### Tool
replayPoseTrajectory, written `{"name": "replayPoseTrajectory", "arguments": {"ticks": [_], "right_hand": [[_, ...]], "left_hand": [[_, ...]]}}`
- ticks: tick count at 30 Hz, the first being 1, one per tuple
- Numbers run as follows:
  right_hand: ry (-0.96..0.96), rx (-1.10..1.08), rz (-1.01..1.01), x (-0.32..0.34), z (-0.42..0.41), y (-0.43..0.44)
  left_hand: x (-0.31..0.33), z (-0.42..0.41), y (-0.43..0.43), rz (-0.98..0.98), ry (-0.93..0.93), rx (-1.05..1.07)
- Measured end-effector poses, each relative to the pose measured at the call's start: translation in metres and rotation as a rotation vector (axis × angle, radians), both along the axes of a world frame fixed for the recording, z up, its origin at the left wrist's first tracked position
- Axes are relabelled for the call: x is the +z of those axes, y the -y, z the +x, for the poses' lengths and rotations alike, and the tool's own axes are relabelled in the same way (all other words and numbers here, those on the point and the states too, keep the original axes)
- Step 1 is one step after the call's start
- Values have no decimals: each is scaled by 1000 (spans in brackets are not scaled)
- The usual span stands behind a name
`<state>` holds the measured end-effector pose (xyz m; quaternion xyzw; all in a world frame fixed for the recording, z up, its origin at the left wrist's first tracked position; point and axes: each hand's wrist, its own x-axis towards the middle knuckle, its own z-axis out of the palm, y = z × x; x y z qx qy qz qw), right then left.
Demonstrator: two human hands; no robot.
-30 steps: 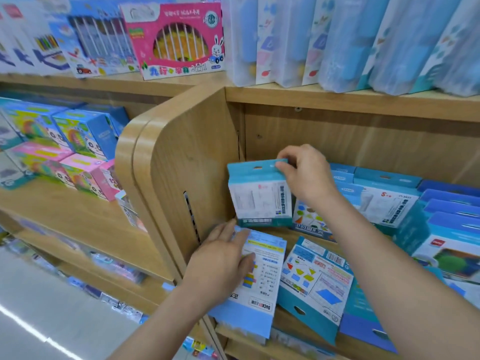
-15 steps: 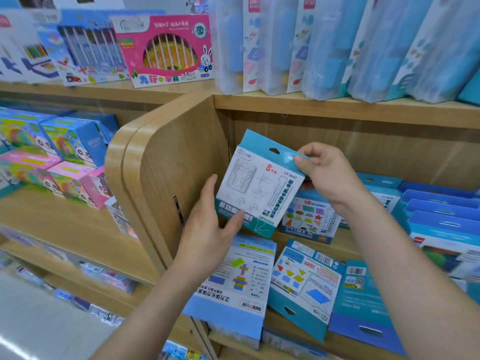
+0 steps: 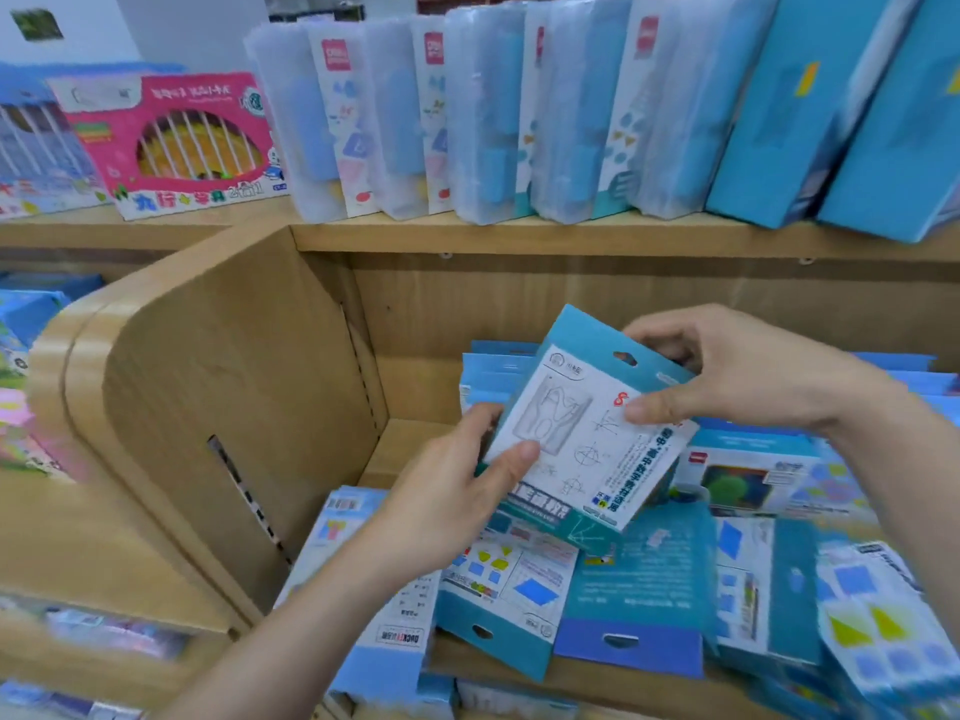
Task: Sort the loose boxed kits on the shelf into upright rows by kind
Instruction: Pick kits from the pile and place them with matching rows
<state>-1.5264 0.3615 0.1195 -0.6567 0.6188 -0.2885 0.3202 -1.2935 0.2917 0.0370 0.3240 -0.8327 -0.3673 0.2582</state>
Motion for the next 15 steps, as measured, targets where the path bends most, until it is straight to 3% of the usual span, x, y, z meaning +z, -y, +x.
{"name": "replayPoseTrajectory", "arguments": {"ticks": [5,10,15], "right_hand": [[-276,-265,-113,-1,-32,-11],[-224,-282,-124,-12,-42,-5],[-279,-239,-128,-19,-39,7]], "left_hand": [[-20,-32,43,-539,390,141],[-35,-57,72,-580,646,170],[-42,-56,91,-586,521,181]]}}
